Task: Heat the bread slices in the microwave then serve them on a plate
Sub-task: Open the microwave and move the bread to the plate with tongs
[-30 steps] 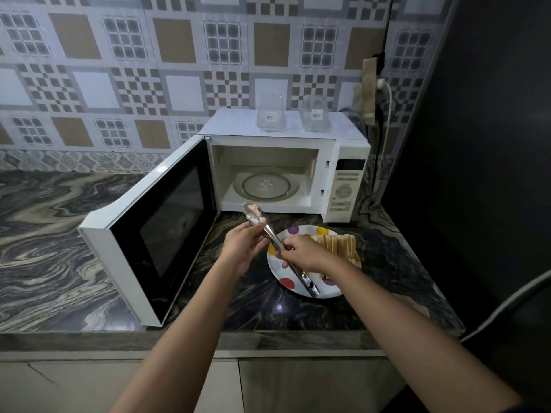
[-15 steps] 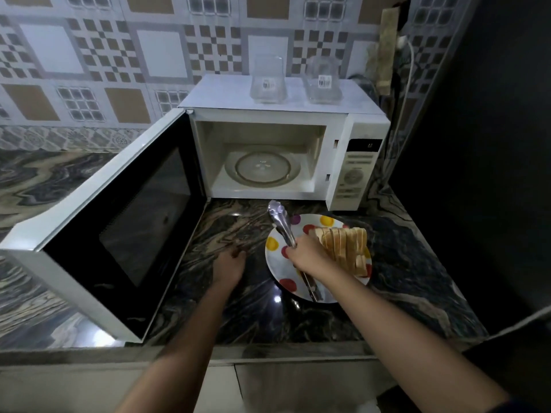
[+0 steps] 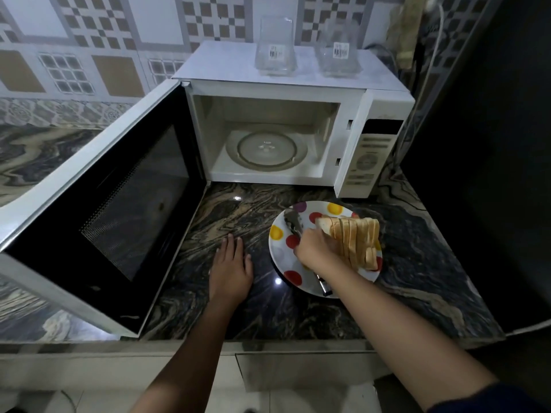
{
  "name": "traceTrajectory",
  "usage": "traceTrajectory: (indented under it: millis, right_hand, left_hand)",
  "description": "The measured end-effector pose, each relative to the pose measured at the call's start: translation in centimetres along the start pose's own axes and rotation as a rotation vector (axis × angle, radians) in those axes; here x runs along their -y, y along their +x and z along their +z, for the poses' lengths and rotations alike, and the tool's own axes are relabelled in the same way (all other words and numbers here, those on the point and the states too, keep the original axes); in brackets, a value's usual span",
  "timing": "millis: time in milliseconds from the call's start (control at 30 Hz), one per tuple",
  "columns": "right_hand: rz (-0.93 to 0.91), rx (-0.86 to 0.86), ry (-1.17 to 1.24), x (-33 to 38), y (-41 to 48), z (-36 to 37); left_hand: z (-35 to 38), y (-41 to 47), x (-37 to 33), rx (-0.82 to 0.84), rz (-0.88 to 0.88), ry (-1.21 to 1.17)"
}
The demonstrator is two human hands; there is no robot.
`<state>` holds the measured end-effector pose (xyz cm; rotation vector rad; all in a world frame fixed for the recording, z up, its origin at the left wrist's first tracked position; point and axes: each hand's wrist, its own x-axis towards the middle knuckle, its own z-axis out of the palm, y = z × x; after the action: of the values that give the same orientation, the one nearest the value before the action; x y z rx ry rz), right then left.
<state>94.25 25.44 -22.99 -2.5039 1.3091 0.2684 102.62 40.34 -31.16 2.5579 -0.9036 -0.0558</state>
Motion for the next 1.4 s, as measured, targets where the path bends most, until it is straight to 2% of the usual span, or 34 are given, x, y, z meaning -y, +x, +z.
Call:
traceTrajectory:
  millis: [100,367,600,700,900,1000,1133,1267,1400]
  right_hand:
    - [0.026,0.008,-0.018,0.1,0.4,0.0]
    - [-0.044,-0.029,-0.090,0.3,0.7,-0.6]
    - [-0.111,-0.029,-0.043,0.7,0.3,-3.1]
    - [-0.150,-0.124,0.059,0.4,0.6,-5.3]
    - [-0.201,-0.412,0.438,-4.3,1.4,-8.4]
    - [-0.148,-0.520,0.563,-8.7,2.4,-7.9]
    - [0.044,-0.606,0.591,-14.1,3.4,-5.8]
    - [0.133,-0.556,0.599,-17.4,3.9,-2.9]
    - [0.146,-0.493,0.633,-18.1,4.2,-0.5]
  left_hand:
    - [0.2,-0.1,0.2,0.008,-0.003,0.016]
    - [0.2,-0.1,0.3,0.021,0.011,0.013]
    - [0.4,0.0,0.5,0.023,0.021,0.000]
    - [0.3,-0.1,0.5,0.015,0.025,0.018]
    - [-0.1,-0.1,0.2,0.033,0.011,0.044]
    - [-0.3,-0.2,0.1,0.031,-0.002,0.052]
    - [0.0,-0.1,0.0,0.018,-0.023,0.036]
    - [0.3,0.0,-0.1,-0.025,-0.036,0.019]
    - [0.3,0.5,-1.1,-0.099,-0.128,-0.063]
